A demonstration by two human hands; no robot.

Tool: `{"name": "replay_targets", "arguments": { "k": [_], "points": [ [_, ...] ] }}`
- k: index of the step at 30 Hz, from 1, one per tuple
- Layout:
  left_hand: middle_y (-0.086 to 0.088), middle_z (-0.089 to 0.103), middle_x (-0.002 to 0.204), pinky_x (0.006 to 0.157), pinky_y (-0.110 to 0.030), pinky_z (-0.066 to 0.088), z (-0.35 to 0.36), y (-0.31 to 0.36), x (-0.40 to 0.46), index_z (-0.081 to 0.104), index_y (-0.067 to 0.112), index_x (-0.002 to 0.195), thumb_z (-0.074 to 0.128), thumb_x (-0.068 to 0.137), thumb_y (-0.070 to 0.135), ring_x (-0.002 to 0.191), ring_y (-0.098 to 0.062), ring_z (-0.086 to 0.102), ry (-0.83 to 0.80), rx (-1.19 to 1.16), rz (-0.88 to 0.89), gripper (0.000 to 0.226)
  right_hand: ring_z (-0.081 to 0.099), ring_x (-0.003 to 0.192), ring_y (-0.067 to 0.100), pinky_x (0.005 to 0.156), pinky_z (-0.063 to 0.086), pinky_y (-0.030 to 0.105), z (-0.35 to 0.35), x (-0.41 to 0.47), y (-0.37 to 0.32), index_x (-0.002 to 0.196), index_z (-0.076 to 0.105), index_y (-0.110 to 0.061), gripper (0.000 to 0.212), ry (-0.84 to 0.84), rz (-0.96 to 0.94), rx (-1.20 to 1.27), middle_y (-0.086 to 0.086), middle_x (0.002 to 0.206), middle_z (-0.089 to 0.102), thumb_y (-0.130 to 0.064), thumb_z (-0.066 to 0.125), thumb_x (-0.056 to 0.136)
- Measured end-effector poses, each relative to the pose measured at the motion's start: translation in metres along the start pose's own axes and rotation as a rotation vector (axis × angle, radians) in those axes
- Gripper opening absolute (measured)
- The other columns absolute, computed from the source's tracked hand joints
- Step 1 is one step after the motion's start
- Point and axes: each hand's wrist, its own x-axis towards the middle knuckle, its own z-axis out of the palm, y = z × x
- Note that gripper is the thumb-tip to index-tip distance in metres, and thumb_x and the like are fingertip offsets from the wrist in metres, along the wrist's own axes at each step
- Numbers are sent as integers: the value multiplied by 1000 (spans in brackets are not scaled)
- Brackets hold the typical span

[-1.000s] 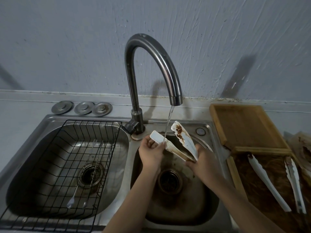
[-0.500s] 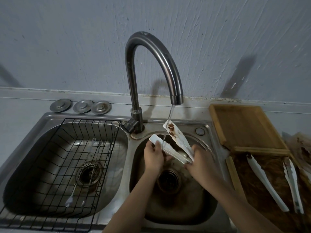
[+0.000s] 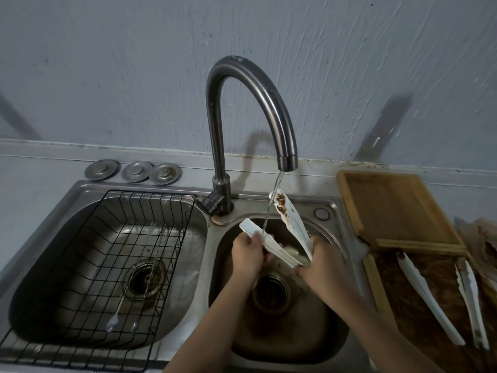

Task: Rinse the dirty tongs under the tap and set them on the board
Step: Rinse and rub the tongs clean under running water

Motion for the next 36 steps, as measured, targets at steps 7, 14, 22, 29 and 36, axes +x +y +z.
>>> {"name": "replay_targets", "arguments": {
  "k": [7, 14, 22, 29, 36],
  "points": [
    [2, 65, 106, 83, -41, 58, 5, -9, -15, 51, 22, 100, 73, 74, -6, 96, -19, 68, -96, 17, -6, 44, 50, 72, 7, 47, 37, -1, 1, -7, 9, 104, 55, -10, 43, -20, 12, 8, 1, 93, 61, -18, 80, 70],
    [-3, 70, 97, 61, -30, 60, 0, -4, -8, 55, 14, 99, 54, 89, -2, 71, -13, 74, 0, 65, 23, 18, 53, 67, 3, 43, 36, 1, 9, -5, 7, 89, 52, -16, 39, -22, 51, 142, -13, 71, 49, -16, 83, 65],
    [-18, 63, 124, 77, -35, 60, 0, 5, 5, 45, -3, 127, 40, 98, 2, 94, -21, 72, -162, -156, -30, 30, 55, 78, 9, 45, 39, 0, 14, 6, 1, 106, 58, -4, 46, 43, -7, 145, -6, 84, 52, -13, 82, 67],
    [-15, 65, 115, 78, -35, 60, -18, 5, -3, 53, 0, 121, 53, 84, -17, 99, -25, 68, -256, -139, -175, 41, 53, 77, 8, 39, 34, 7, 6, 5, 12, 107, 56, -11, 51, -38, 41, 53, -5, 89, 57, -22, 84, 65],
    [-4, 62, 104, 82, -28, 49, -25, -7, -10, 51, 6, 120, 61, 88, 11, 97, -18, 59, 55, 171, 99, 34, 54, 71, 6, 44, 38, 3, 7, -4, 22, 100, 54, -14, 27, -161, -27, 17, -4, 88, 57, -19, 71, 80]
  ]
}}
